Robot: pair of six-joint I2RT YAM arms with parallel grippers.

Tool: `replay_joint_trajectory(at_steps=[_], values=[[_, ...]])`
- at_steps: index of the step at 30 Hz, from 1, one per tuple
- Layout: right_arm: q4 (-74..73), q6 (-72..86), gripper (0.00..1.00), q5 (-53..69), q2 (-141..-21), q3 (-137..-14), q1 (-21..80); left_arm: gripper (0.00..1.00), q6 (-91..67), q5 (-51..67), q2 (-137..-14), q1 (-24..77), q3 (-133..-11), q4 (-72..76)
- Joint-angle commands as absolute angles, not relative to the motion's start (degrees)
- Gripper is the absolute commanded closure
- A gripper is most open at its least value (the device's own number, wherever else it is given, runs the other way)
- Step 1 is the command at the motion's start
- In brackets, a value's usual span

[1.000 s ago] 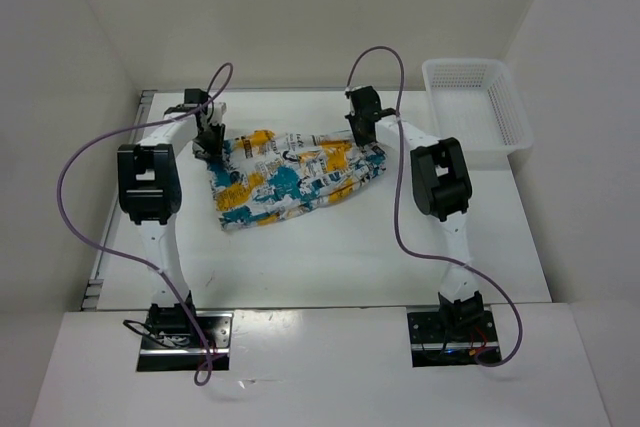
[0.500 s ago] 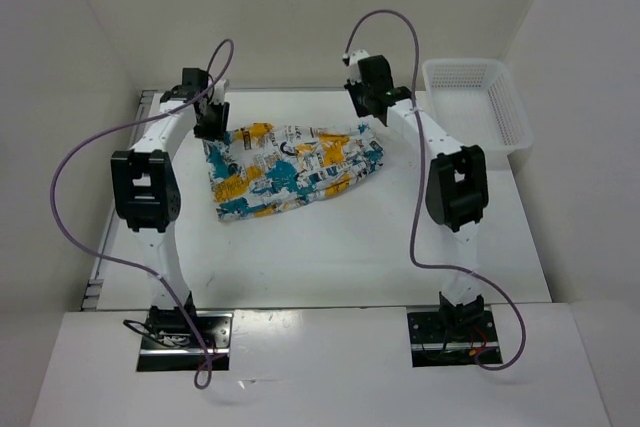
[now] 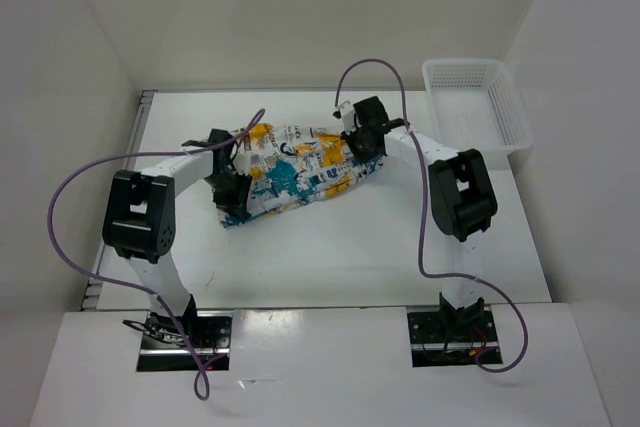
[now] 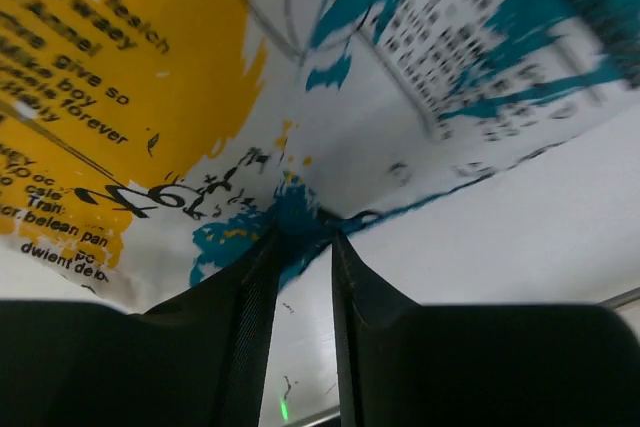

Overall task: Fold and stack the shorts
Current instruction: Fold the shorts

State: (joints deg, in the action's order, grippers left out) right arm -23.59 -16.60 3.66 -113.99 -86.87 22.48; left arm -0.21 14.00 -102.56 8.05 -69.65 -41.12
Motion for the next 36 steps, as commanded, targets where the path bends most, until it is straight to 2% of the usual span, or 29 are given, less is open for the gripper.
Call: replay_joint_trajectory(at_steps=[1,5,13,21,23,24,27,28,31,36], values=[[-22.2,-16.4,0.88,4.6,-115.6,-87.0,22.6,0.66,0.0,13.6,-102.9,8.6,-67.3,-42.0],[-19.8,-14.5,0.90,-2.8,-116.1,-81.6,22.6,0.66,0.0,4.5,-104.2,8.6,-62.7,-40.5],[-17.9,-14.5,0.91,-10.9,-115.6,-77.9,22.1,0.66,0.0,-0.8,-106.2,7.5,-55.9,-37.1],[-23.9,-10.7,0.78,2.1,-108.8,-92.9,21.4,0.66,0.0,2.6,-105.6,7.5,-59.5,-38.1],[-24.5,-6.6,0.73,4.6,-106.1,-93.5,21.4,0.66,0.0,3.9,-105.6,7.5,-59.5,-38.1],[-24.5,-4.8,0.63,6.2,-105.6,-93.5,20.6,0.66,0.0,4.0,-106.3,7.5,-59.5,-38.1],[-24.5,3.4,0.47,7.3,-104.9,-89.5,16.3,0.66,0.0,4.0,-106.8,7.5,-60.0,-38.1],[-24.0,5.1,0.38,6.7,-104.9,-88.3,15.0,0.66,0.0,4.5,-106.8,7.5,-60.0,-38.1],[-23.3,8.8,0.28,8.8,-107.4,-84.3,10.7,0.65,0.0,5.1,-106.3,7.5,-61.3,-39.3],[-21.5,8.8,0.26,11.6,-112.9,-82.9,9.0,0.65,0.0,3.1,-106.3,7.5,-61.3,-39.9]])
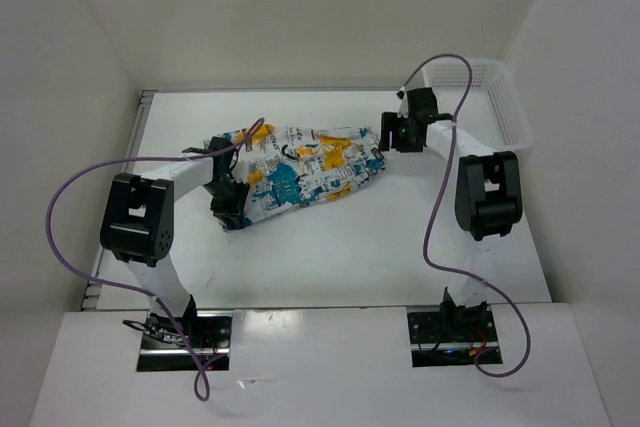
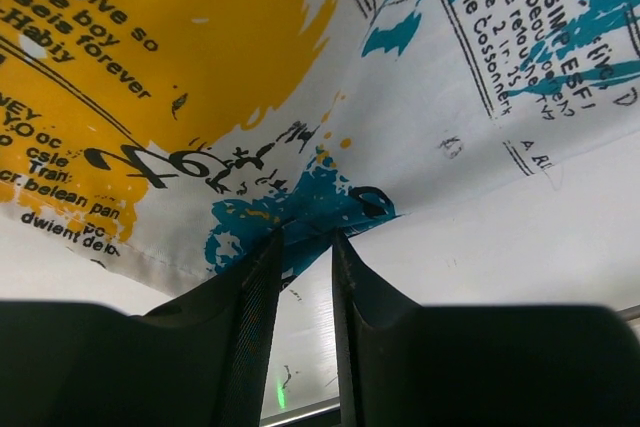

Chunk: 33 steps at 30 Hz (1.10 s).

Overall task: Fold and stack the shorts
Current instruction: Fold the shorts

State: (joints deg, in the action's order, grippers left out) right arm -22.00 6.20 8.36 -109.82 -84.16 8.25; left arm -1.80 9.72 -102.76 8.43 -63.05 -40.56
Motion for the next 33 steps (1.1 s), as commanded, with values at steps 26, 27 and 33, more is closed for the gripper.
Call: replay_joint_trajectory(at_steps=[26,27,33], values=[[-22.6,10.1,0.59,15.9,-115.1,-73.7,11.2,0.64,0.0,-0.3,-105.7,7.5,-62.4,-41.0],[-22.6,10.1,0.62,15.9,-114.4,-73.2,11.2,0.64,0.0,-0.3,-105.7,7.5,-62.4,-41.0],[-21.5,9.5,0.99,15.9,-113.9,-72.0,11.2,0.64,0.0,-0.3,-104.6,7.5,-62.4,-41.0]])
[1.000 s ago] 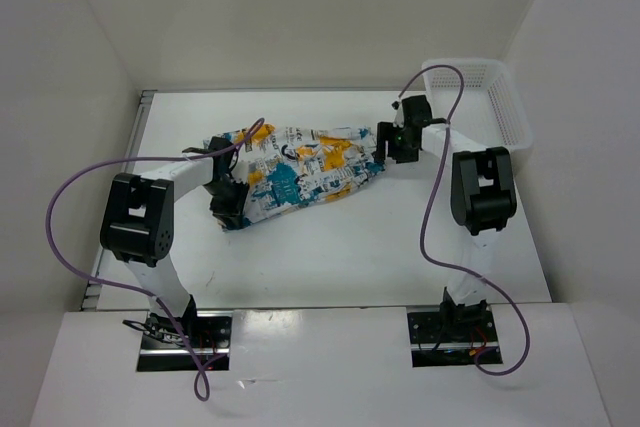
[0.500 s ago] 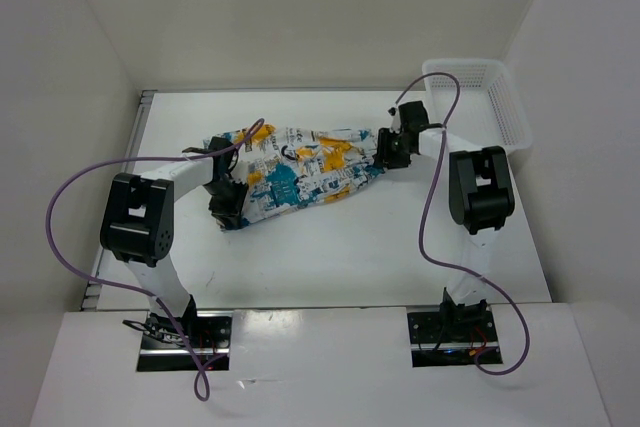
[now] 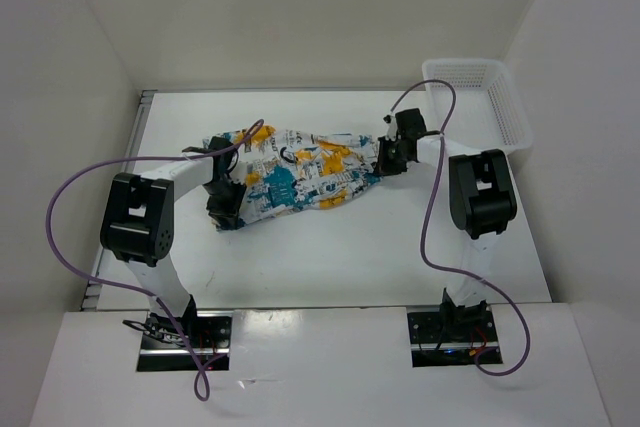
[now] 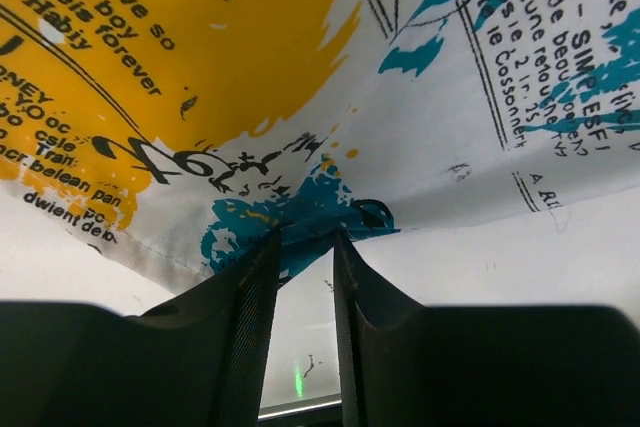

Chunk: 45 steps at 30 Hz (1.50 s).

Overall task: Fold and stack the shorts
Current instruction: Fold the shorts

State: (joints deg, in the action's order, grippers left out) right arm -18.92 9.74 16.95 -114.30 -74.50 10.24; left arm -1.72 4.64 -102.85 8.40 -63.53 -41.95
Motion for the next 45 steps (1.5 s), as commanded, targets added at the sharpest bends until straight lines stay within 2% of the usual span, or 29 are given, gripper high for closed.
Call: replay_joint_trajectory(at_steps=[1,6,14,24,33,41,45], values=[[-21.4,8.4,0.99,15.0,-113.1,-72.0,11.2,0.64,0.0,-0.3,-103.8,7.5,-61.9,-41.0],[-22.0,-0.6,0.99,11.3,-108.0,-75.9,11.2,0.62,0.0,-0.8,-101.3,6.9,-61.3,-41.0],[-23.0,-10.5,0.99,5.5,-98.3,-73.1,11.2,0.61,0.0,1.6,-98.1,6.9,-61.5,-41.0],[-24.3,-21.7,0.99,-4.4,-88.5,-69.8,11.2,0.49,0.0,7.7,-96.1,9.4,-72.9,-42.3],[-26.0,-27.7,0.99,-5.1,-95.9,-84.9,11.7,0.47,0.0,5.0,-114.9,15.0,-83.9,-38.7],[-26.6,-31.5,0.99,-9.7,-100.2,-89.4,22.4,0.45,0.0,10.0,-120.6,15.6,-86.3,-34.5],[-26.1,-31.6,0.99,-11.7,-103.3,-91.9,29.3,0.53,0.0,12.5,-123.8,15.6,-89.2,-35.2]])
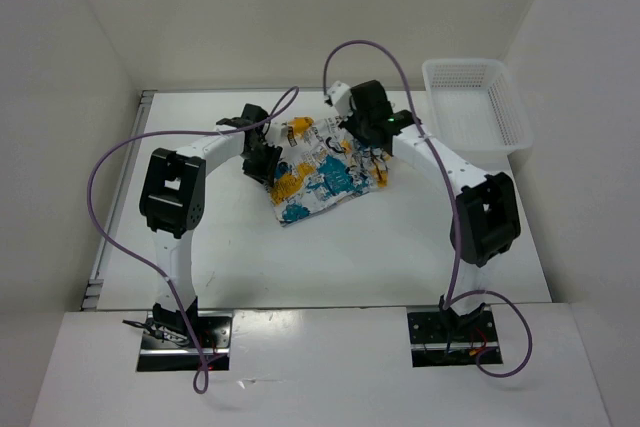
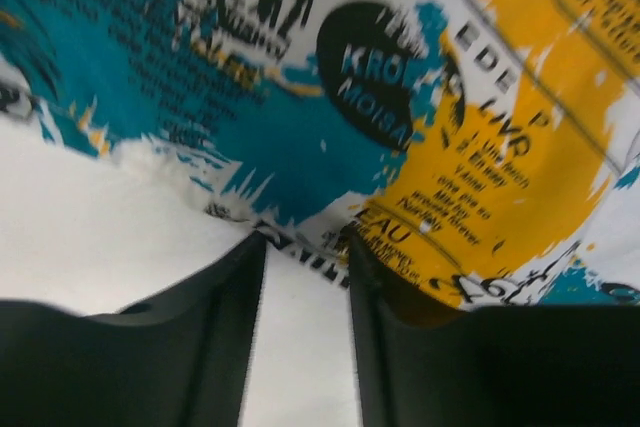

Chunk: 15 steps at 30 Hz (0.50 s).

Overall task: Fold and stack the shorts
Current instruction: Fold the shorts

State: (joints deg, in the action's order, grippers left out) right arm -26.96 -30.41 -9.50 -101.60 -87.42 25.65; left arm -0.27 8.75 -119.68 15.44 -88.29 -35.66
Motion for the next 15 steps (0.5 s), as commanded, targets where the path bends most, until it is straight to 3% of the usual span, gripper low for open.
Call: replay_joint_trajectory(at_steps=[1,7,15], values=[[-26.1,-31.6,0.99,-11.7,-104.8,-93.9,31.9,0.59,0.0,13.0,-124.6,15.6,-89.8,-35.2],[-26.1,-31.0,0.99,-12.3,-110.8,-99.8,40.9,0.71,0.0,13.5,-125.2,15.6,-90.4,-35.2],[-30.1,-30.4,0.99,-4.0,-112.7,-101.1,48.1,0.75,0.0,15.9,-125.7,11.1,-91.4,-35.2]])
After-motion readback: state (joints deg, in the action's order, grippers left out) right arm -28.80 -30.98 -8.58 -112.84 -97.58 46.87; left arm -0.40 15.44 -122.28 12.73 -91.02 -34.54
